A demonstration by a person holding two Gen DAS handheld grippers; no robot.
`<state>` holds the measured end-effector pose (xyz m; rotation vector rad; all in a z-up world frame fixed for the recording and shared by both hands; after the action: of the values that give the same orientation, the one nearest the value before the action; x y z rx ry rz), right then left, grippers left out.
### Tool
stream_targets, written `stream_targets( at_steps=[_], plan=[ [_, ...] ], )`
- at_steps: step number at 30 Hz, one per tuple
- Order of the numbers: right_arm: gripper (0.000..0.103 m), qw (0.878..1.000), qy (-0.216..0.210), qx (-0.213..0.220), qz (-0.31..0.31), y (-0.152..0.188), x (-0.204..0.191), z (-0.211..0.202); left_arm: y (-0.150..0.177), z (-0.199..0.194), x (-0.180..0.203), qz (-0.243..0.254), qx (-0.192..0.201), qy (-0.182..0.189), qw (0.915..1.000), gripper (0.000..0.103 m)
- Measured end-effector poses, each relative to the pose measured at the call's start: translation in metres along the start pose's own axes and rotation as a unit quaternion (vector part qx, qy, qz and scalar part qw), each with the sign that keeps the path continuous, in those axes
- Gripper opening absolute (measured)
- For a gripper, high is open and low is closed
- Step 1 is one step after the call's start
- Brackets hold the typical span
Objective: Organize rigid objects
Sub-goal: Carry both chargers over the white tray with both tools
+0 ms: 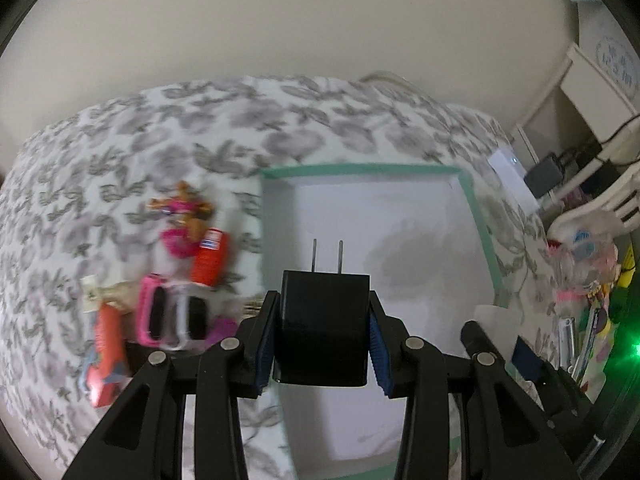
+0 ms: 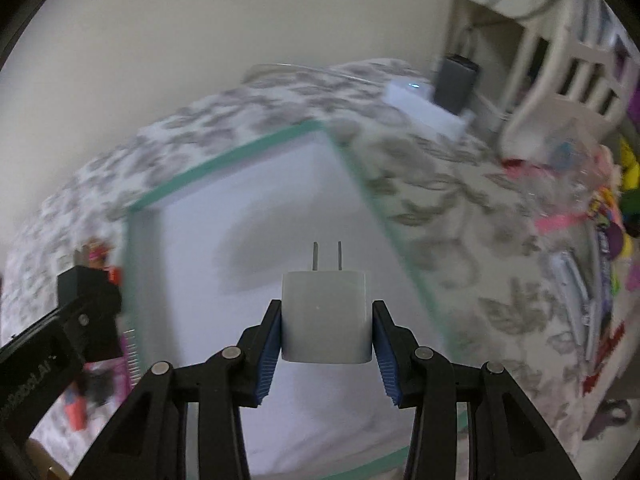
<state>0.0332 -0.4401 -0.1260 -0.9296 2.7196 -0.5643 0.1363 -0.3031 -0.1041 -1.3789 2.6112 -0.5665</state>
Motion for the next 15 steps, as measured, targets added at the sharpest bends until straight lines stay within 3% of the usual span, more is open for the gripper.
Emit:
stream_targets(
  at_steps=[7,15],
  plan=[
    [0.046,0.999,0.011,-0.021,0.037,-0.001,0.029,0.023,0.010,0.035,0.016,0.012,-0.017,0.016,0.9996,0.042],
    [0.046,0.999,0.029,-0.039,0.014,0.010,0.024,0.035,0.024,0.062,0.021,0.008,-0.046,0.028,0.9985,0.042]
  ],
)
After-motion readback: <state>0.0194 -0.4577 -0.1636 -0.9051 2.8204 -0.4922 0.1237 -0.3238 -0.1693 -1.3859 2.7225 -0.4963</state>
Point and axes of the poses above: each gripper's, at about its wrist camera, not at the fingertips, and z roughly the way its jaws point, x to its right, y to its underside, the point moved 7 cm from there along z, roughly the way its jaws point, and after that the axes turned 9 degrees about z, right-handed, at the moved point
